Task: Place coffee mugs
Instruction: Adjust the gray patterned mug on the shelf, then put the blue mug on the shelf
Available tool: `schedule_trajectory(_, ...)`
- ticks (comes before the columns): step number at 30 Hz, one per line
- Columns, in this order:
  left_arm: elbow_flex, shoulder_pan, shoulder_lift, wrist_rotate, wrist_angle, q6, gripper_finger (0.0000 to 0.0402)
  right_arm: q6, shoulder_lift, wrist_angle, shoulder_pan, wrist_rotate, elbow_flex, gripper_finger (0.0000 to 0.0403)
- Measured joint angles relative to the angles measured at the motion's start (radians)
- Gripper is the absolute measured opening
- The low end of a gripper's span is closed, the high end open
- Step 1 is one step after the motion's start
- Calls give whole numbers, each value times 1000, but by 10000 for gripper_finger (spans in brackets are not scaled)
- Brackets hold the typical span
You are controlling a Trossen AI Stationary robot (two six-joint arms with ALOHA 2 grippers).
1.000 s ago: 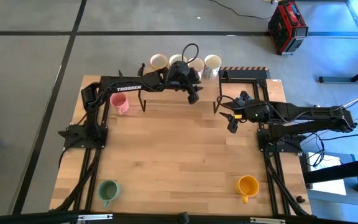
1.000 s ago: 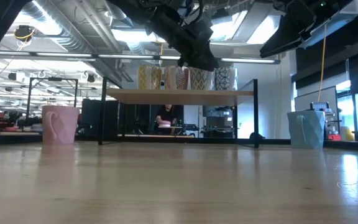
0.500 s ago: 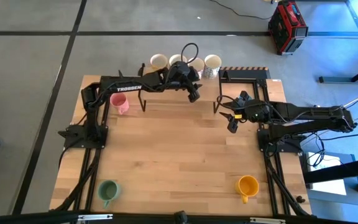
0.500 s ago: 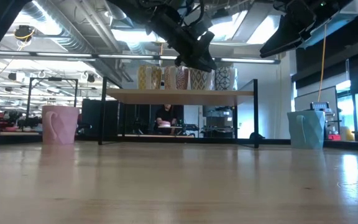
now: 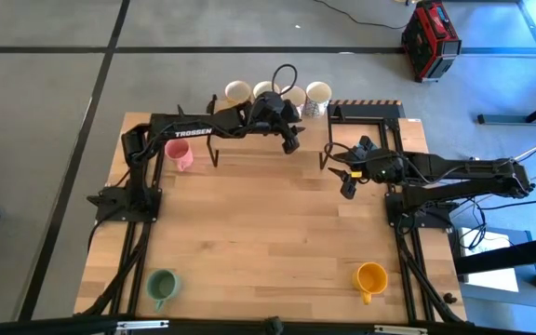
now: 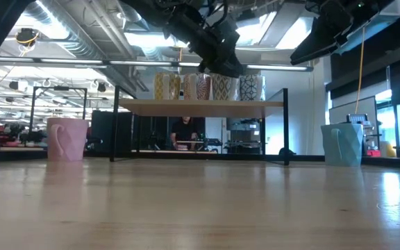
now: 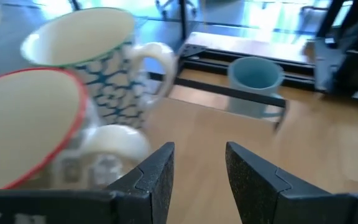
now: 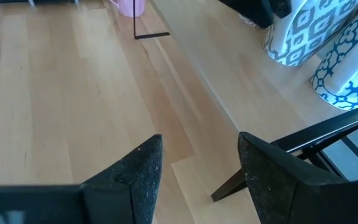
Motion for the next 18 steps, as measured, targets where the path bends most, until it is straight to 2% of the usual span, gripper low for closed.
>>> schedule_trajectory(3,0,1,0,-56,0,0,139,0,1,0,0,0,0,199)
schedule_trajectory(9,0,1,0,-64,-1,1,139,0,1,0,0,0,0,199)
schedule_trajectory(14,0,-19,0,-137,-9,3,139,0,1,0,0,-8,0,199)
schedule_trajectory(18,0,-32,0,-140,-9,3,139,0,1,0,0,-8,0,199)
